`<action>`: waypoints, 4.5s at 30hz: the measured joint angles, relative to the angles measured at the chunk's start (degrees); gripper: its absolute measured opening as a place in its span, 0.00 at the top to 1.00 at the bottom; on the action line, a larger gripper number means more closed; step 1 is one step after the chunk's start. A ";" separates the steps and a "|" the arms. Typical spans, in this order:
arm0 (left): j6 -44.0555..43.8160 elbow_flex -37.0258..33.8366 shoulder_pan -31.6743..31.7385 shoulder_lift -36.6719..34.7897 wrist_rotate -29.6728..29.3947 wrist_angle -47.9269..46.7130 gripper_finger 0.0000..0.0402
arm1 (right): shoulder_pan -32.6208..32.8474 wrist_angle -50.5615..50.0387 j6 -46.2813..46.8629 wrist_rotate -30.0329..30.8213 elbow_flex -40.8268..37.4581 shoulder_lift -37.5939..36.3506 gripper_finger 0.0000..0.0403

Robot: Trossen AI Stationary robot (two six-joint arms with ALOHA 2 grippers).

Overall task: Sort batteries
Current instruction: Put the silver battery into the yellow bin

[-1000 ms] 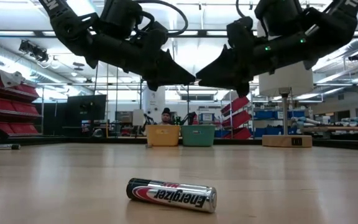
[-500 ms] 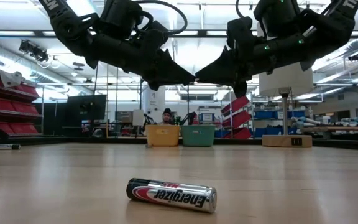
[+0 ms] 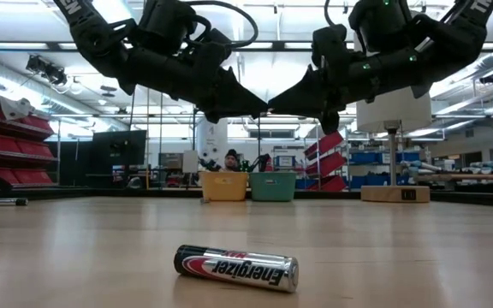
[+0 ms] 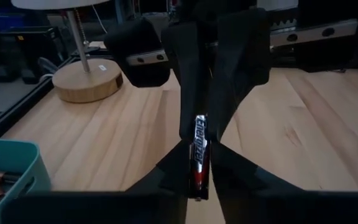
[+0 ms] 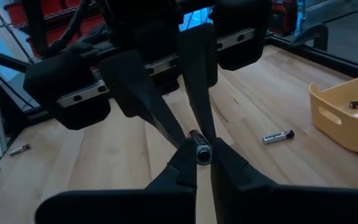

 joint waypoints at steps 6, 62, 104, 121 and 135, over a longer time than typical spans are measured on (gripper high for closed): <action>0.10 0.11 0.00 -0.09 -3.25 -1.69 0.67 | -1.73 -0.27 1.14 -0.22 0.00 0.01 0.97; -10.56 -9.18 0.52 -10.60 -18.79 -26.94 0.53 | -21.71 -23.78 -4.97 -7.42 19.23 4.74 0.97; -13.99 -19.19 3.04 -10.56 -16.90 -10.27 0.53 | -26.27 -41.76 -8.78 -9.86 45.88 25.43 0.86; -18.56 -19.19 3.02 -10.54 -23.09 -8.08 0.53 | -26.18 -43.68 -9.71 -10.94 45.94 22.83 0.66; -25.15 -19.18 3.02 -3.16 -28.37 1.06 0.53 | -24.95 -61.30 -14.29 -6.60 43.62 18.80 0.66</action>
